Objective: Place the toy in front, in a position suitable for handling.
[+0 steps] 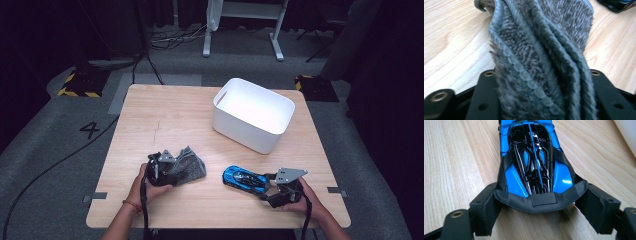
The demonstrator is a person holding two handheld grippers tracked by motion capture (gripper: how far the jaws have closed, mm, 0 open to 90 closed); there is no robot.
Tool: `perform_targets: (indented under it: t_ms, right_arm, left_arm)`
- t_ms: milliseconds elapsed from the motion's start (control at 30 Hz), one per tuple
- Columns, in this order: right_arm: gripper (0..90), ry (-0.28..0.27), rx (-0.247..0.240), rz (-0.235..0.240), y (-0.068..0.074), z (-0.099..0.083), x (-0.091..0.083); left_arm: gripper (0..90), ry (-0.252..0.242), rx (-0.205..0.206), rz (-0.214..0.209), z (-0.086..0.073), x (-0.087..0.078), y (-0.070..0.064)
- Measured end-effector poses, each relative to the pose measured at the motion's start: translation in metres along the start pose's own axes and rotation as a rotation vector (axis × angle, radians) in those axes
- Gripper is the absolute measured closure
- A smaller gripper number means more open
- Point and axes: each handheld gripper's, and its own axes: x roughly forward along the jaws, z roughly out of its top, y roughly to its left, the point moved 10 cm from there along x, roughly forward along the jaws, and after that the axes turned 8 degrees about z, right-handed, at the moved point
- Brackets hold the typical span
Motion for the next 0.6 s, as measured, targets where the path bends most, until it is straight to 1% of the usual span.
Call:
perform_targets:
  t_ms: [33, 67, 100, 133, 200, 333, 367, 400, 467, 500, 567, 600]
  right_arm:
    - [20.6, 0.000, 0.001, 0.000, 0.000, 0.000, 0.000]
    - [20.6, 0.000, 0.001, 0.000, 0.000, 0.000, 0.000]
    - [18.6, -0.002, 0.014, -0.001, 0.000, 0.001, 0.000]
    - [17.9, -0.006, 0.012, -0.005, -0.001, 0.001, 0.001]
    - [16.6, -0.006, 0.018, -0.004, -0.002, 0.001, 0.002]
    - [15.9, 0.000, 0.030, 0.002, -0.003, 0.000, 0.005]
    - [15.7, 0.006, 0.033, 0.005, -0.003, 0.000, 0.005]
    - [15.7, 0.006, 0.034, 0.008, -0.004, 0.000, 0.006]
    - [15.4, 0.007, 0.036, 0.009, -0.004, 0.000, 0.006]
    - [18.2, 0.008, 0.028, 0.019, -0.003, 0.002, 0.007]
    - [19.5, 0.006, 0.019, 0.021, -0.002, 0.003, 0.007]
    - [23.3, 0.004, -0.012, 0.026, 0.000, 0.006, 0.009]
  left_arm:
    - [58.4, 0.004, 0.012, 0.002, 0.000, 0.000, -0.002]
    - [60.1, 0.004, 0.012, 0.002, 0.000, 0.000, -0.002]
    - [61.5, 0.007, 0.024, -0.003, 0.001, 0.001, -0.006]
    - [62.5, 0.009, 0.035, 0.000, 0.001, 0.001, -0.007]
    - [66.1, 0.005, 0.046, -0.001, 0.002, 0.002, -0.009]
    - [70.2, -0.002, 0.047, -0.009, 0.003, 0.003, -0.013]
    - [70.4, -0.008, 0.041, -0.017, 0.003, 0.004, -0.015]
    - [70.7, -0.012, 0.046, -0.032, 0.004, 0.005, -0.019]
    - [70.8, -0.009, 0.052, -0.034, 0.004, 0.005, -0.020]
    - [70.9, -0.006, 0.068, -0.031, 0.005, 0.006, -0.023]
    - [70.9, 0.001, 0.074, -0.029, 0.004, 0.005, -0.024]
    - [71.0, -0.004, 0.073, -0.031, 0.004, 0.005, -0.024]
